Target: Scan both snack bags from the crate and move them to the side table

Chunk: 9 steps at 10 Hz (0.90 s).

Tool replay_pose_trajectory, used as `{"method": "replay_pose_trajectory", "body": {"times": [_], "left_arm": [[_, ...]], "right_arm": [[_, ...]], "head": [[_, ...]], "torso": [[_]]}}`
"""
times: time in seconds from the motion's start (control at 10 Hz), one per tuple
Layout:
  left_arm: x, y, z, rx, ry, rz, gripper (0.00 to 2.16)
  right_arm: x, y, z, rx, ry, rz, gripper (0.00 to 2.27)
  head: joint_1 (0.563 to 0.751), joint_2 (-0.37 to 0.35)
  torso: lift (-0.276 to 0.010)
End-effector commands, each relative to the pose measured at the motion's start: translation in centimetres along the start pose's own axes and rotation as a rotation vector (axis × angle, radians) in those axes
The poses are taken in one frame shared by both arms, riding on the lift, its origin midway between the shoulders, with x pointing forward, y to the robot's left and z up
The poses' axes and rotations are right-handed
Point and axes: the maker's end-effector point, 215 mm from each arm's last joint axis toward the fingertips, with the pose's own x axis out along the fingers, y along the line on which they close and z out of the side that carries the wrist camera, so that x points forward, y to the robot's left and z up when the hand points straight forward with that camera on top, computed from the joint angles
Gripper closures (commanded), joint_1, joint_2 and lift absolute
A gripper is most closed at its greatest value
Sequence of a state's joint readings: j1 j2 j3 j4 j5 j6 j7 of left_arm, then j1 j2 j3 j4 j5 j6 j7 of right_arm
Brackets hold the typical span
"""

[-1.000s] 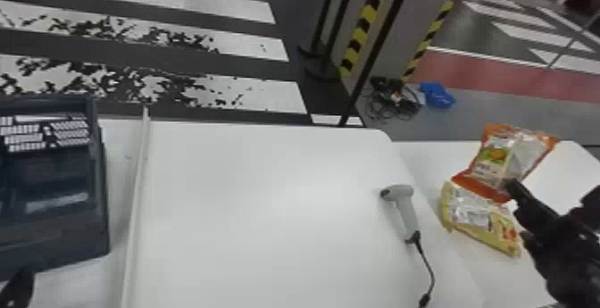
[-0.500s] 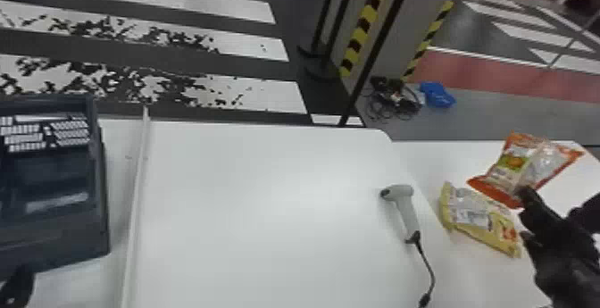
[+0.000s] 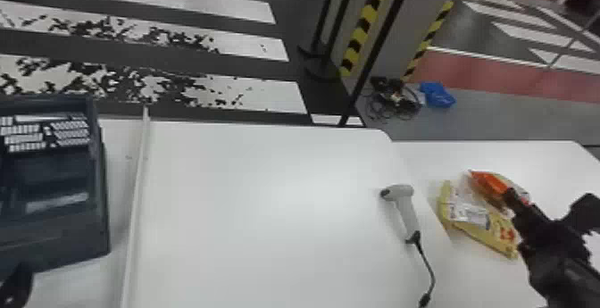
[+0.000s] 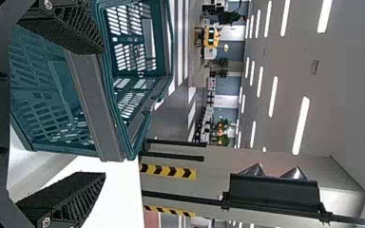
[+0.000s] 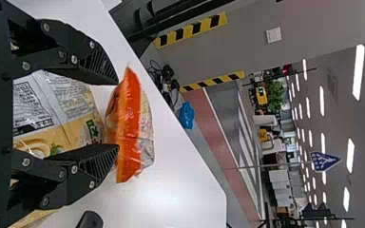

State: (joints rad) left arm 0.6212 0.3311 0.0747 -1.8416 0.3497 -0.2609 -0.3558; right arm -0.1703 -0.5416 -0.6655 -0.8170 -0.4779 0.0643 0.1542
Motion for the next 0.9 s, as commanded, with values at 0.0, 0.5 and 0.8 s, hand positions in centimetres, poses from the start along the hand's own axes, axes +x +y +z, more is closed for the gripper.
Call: {"method": "replay_pose_trajectory", "body": {"times": [0.0,0.5,0.8], "left_arm": [[-0.1,-0.1,0.2,0.001,-0.002,-0.002,0.08],[0.1,-0.9,1.9,0.002,-0.032,-0.007,0.08],[0.4,-0.9,1.8,-0.003,-0.016,0.016,0.08]], "right_arm": [[-0.3,0.2,0.2,-0.027,-0.004,0.012,0.14],[-8.9,16.8,-0.7,-0.224,-0.160,0.307,0.12],[-16.6,24.9,-3.0,-0.306,-0.240,0.412,0.12]], "head": [[0.695,-0.350],[0.695,-0.350],[0.695,-0.350]], "torso": [[-0.099],[-0.099],[-0.099]]}}
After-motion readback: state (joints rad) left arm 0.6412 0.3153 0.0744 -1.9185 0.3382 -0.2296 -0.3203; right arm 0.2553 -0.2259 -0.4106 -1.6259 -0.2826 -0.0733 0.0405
